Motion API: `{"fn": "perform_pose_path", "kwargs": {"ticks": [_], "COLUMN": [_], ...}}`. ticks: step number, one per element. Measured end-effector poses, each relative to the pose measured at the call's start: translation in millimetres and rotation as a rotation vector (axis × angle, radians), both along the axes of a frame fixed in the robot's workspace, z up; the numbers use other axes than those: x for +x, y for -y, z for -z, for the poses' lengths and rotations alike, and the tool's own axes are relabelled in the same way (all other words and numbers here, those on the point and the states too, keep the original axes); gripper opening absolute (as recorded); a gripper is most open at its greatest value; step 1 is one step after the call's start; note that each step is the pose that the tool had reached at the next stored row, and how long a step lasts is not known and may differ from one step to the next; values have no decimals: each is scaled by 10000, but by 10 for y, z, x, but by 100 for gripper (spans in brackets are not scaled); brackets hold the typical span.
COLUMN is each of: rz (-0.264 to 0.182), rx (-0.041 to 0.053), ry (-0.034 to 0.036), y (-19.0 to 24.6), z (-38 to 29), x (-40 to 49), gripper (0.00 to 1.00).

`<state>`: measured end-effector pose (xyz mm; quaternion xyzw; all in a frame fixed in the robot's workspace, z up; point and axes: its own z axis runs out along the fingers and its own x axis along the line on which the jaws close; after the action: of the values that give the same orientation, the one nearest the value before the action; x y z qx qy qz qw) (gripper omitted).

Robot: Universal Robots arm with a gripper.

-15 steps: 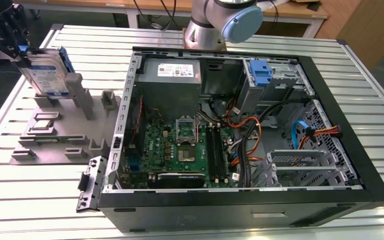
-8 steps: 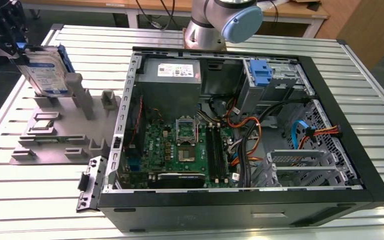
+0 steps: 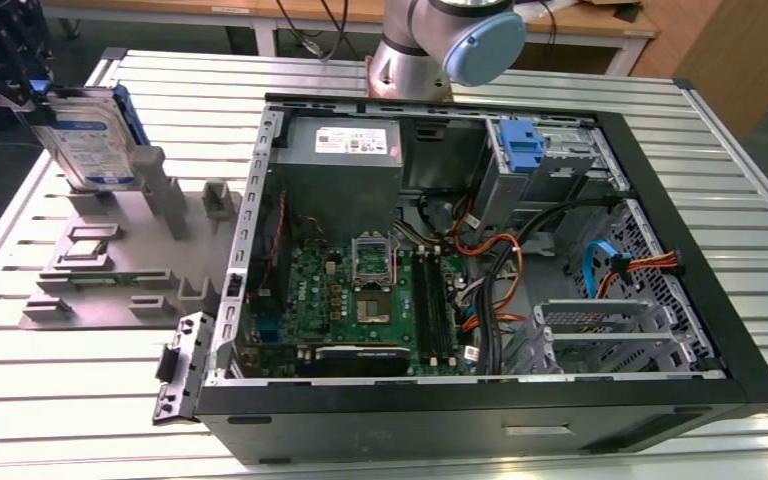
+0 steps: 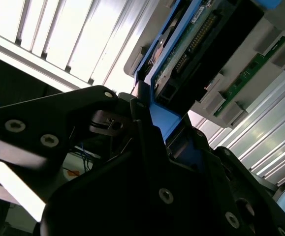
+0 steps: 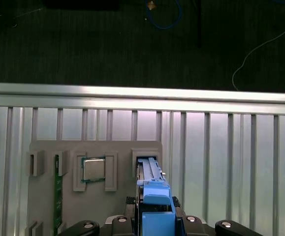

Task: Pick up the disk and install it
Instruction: 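Pick up the disk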

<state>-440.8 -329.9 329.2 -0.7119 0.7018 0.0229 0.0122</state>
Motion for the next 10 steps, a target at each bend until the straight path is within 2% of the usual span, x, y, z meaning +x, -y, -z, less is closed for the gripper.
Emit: {"fn": "perform_pose_path", "kwargs": {"ticks": [10], "rz": [0], "rx": [-1], "ry": [-1], "y": [0], "z": [-85], "x": [0], "gripper": [36]}}
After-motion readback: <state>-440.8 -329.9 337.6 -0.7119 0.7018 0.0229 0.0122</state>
